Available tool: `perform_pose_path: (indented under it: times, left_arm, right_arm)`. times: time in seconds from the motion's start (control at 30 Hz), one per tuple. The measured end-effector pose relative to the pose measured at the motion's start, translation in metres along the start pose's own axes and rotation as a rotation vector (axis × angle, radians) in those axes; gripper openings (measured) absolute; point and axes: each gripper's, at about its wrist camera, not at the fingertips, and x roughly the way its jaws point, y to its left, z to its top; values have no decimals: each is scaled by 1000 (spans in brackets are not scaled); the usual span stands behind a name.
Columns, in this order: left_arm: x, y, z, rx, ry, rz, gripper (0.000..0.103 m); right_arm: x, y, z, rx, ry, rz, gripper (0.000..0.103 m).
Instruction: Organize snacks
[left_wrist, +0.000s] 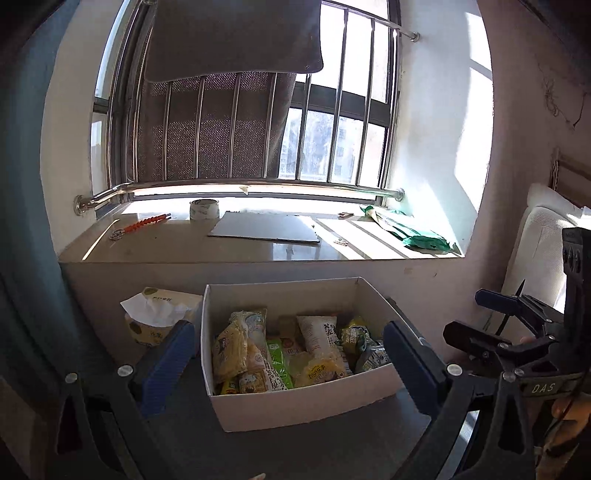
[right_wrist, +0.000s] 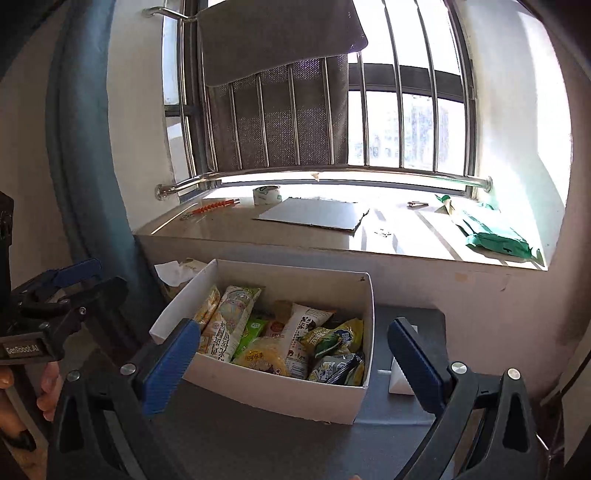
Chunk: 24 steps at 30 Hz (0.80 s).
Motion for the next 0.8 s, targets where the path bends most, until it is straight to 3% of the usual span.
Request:
perform_pose_path:
  times: [0.2,0.4,0.57,0.8]
  left_arm:
    - [-43,-21,-32,42,9,18,103]
    - [-75,-26,-68,11,47,42,103]
    - [-92,-30,-95,-2,70,20,103]
    - [-101,-37,-113,-5,97,11,103]
  right_arm:
    - [-41,19,-27,1,-27,6,103]
    - [-70,19,-72,94,49,18,103]
    - [-94,25,-110,116,86,4,103]
    - [-102,32,-123,119,108,55,103]
